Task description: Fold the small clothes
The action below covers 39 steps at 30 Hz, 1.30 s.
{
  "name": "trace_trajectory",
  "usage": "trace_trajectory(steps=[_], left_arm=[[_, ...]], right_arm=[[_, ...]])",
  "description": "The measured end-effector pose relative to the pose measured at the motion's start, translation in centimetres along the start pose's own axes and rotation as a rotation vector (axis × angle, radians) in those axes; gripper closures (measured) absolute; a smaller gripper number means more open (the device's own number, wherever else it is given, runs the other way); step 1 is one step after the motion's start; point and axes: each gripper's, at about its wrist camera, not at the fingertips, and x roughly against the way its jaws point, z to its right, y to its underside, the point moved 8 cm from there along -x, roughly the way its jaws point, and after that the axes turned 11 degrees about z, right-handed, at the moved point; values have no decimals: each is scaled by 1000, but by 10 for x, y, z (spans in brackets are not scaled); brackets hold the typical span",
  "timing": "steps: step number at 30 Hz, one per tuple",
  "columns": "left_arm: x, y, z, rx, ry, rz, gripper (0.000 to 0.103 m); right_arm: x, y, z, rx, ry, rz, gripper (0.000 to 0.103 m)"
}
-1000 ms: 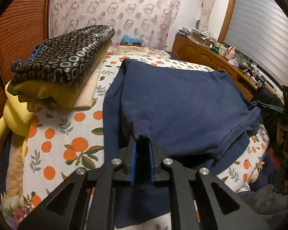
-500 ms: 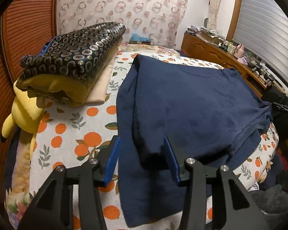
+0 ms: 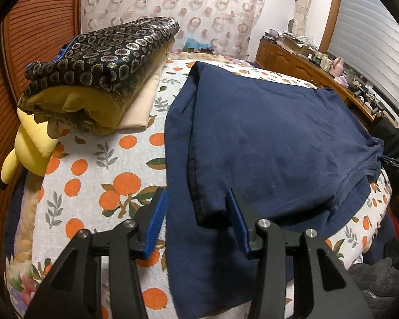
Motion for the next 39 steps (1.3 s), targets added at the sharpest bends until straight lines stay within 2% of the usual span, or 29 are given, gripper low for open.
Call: trace_trajectory(steps=[1, 5, 8, 16, 24, 27, 29, 31, 32, 33, 35, 36, 39], left_arm=[[-1, 1, 0, 1, 1, -2, 58], [-4, 2, -1, 6, 1, -8, 58], [-5, 2, -3, 12, 2, -11, 58], [-6, 1, -2, 11, 11, -10, 58], [-8, -2, -1, -2, -7, -2, 57], [-10, -3, -2, 0, -9, 3, 57], [-11, -4, -2, 1, -7, 6, 57], [-12, -4, -2, -3, 2, 7, 58], [-12, -4, 0, -8, 12, 8, 65], [-12, -4, 1, -13, 23, 6, 79], [-14, -4, 4, -10, 47, -2, 91], [-13, -6, 6, -15, 49, 3, 95], [-7, -15, 15, -8, 93, 37, 97]], right_arm=[[-1, 1, 0, 2, 2, -3, 70], [1, 3, -4, 14, -20, 5, 95], [5, 4, -7, 54, -20, -6, 99], [34, -6, 1, 54, -6, 35, 99], [42, -17, -6, 43, -15, 73, 97], [48, -28, -9, 45, -19, 104, 91], [51, -36, -14, 49, -24, 126, 82], [53, -43, -20, 51, -38, 147, 80], [54, -46, -25, 57, -46, 157, 78], [54, -49, -30, 63, -52, 163, 76], [51, -53, -41, 71, -78, 173, 75], [49, -55, -46, 72, -93, 177, 75], [39, -59, -63, 74, -130, 182, 74]])
